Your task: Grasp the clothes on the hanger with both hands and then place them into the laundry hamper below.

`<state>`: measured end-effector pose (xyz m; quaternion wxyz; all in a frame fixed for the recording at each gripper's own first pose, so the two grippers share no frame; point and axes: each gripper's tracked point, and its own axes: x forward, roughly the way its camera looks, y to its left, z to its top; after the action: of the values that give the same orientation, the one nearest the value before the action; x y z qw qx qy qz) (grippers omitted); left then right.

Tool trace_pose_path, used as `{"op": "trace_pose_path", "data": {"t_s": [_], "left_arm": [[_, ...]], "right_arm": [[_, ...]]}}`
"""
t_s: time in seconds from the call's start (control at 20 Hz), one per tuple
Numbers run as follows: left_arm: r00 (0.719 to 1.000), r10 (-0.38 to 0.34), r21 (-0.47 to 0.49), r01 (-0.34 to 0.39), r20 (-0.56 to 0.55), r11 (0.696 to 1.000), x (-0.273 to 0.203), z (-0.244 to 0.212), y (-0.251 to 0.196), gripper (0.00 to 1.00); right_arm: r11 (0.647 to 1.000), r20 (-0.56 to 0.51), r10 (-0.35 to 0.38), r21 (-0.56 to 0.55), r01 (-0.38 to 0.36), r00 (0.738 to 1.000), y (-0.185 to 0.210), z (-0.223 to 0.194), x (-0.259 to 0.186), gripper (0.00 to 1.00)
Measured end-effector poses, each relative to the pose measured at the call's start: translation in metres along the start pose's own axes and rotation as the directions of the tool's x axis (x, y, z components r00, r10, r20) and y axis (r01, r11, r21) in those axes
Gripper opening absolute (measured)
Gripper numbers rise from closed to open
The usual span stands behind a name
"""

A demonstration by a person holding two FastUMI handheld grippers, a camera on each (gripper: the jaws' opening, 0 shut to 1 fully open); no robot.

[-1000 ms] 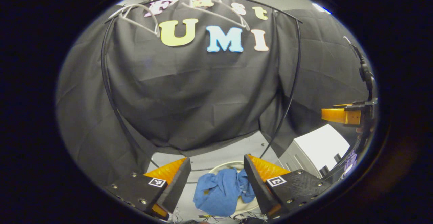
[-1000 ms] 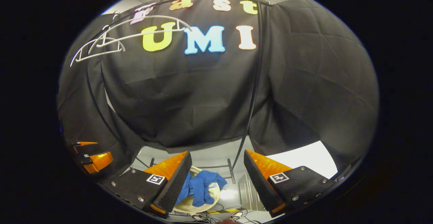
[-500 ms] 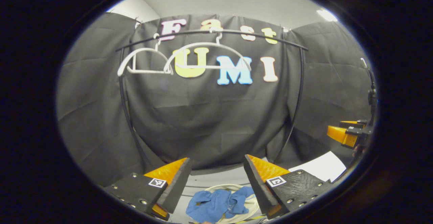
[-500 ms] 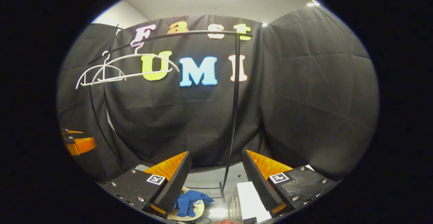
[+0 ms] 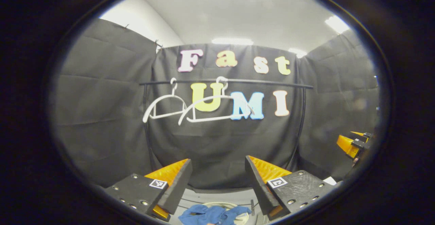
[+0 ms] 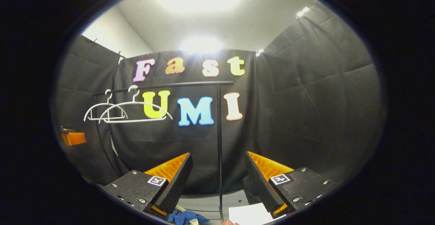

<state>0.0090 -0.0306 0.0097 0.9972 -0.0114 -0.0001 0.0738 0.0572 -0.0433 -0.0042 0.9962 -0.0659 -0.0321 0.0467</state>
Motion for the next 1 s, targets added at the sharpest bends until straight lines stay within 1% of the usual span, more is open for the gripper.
{"op": "trace_pose_path", "data": {"t_s": [0.05, 0.1, 0.15, 0.2, 0.25, 0.35, 0.4, 0.45, 0.5, 0.55, 0.6, 0.65, 0.75, 0.85, 1.0], "left_arm": [[1.0, 0.014, 0.003, -0.014, 0.028, 1.0, -0.01, 0.008, -0.001, 0.91], [0.998, 0.024, -0.003, -0.024, 0.054, 1.0, -0.02, 0.018, 0.001, 0.91], [0.997, 0.02, -0.011, -0.019, 0.079, 1.0, -0.027, 0.028, 0.001, 0.91], [0.995, 0.012, -0.014, -0.011, 0.103, 1.0, -0.035, 0.037, 0.004, 0.91], [0.993, 0.01, -0.008, -0.01, 0.116, 1.0, -0.041, 0.043, 0.006, 0.91], [0.99, 0.033, 0.022, -0.036, 0.134, 0.999, -0.047, 0.047, 0.019, 0.91], [0.99, 0.038, 0.039, -0.044, 0.139, 0.998, -0.052, 0.047, 0.024, 0.9], [0.988, 0.035, 0.053, -0.044, 0.152, 0.998, -0.054, 0.047, 0.028, 0.9], [0.988, 0.032, 0.06, -0.042, 0.154, 0.997, -0.057, 0.045, 0.031, 0.9], [0.988, 0.031, 0.06, -0.04, 0.15, 0.997, -0.059, 0.039, 0.035, 0.91], [0.989, 0.025, 0.055, -0.034, 0.148, 0.998, -0.061, 0.034, 0.037, 0.91], [0.989, 0.019, 0.045, -0.026, 0.147, 0.999, -0.061, 0.03, 0.039, 0.91], [0.99, 0.012, 0.016, -0.015, 0.142, 1.0, -0.062, 0.021, 0.044, 0.91], [0.991, 0.011, -0.011, -0.009, 0.135, 1.0, -0.063, 0.015, 0.05, 0.91], [0.992, 0.023, -0.022, -0.02, 0.123, 1.0, -0.059, 0.008, 0.063, 0.91]], "right_arm": [[1.0, 0.014, -0.003, 0.007, 0.003, 1.0, -0.004, 0.009, -0.005, 0.95], [1.0, 0.03, -0.009, 0.012, 0.009, 1.0, -0.008, 0.017, -0.01, 0.95], [1.0, 0.045, -0.012, 0.014, 0.012, 0.999, -0.01, 0.027, -0.015, 0.95], [1.0, 0.055, -0.017, 0.015, 0.016, 0.998, -0.011, 0.03, -0.018, 0.95], [1.0, 0.064, -0.021, 0.014, 0.02, 0.998, -0.012, 0.032, -0.023, 0.93], [0.999, 0.071, -0.045, 0.01, 0.044, 0.996, -0.017, 0.031, -0.033, 0.93], [0.998, 0.07, -0.057, 0.007, 0.056, 0.996, -0.018, 0.027, -0.039, 0.93], [0.998, 0.062, -0.063, 0.004, 0.063, 0.996, -0.017, 0.024, -0.042, 0.95], [0.998, 0.046, -0.064, -0.001, 0.064, 0.997, -0.015, 0.018, -0.046, 0.95], [0.998, 0.032, -0.063, -0.01, 0.064, 0.997, -0.014, 0.013, -0.049, 0.93], [0.997, 0.029, -0.072, -0.02, 0.073, 0.997, -0.014, 0.01, -0.052, 0.93], [0.996, 0.027, -0.081, -0.027, 0.081, 0.996, -0.015, 0.008, -0.054, 0.95], [0.995, 0.015, -0.091, -0.028, 0.091, 0.996, -0.013, 0.001, -0.059, 0.95], [0.996, 0.001, -0.083, -0.018, 0.083, 0.997, -0.007, -0.003, -0.061, 0.95], [0.997, -0.001, -0.075, -0.022, 0.075, 0.997, 0.001, -0.002, -0.061, 0.95]]}}
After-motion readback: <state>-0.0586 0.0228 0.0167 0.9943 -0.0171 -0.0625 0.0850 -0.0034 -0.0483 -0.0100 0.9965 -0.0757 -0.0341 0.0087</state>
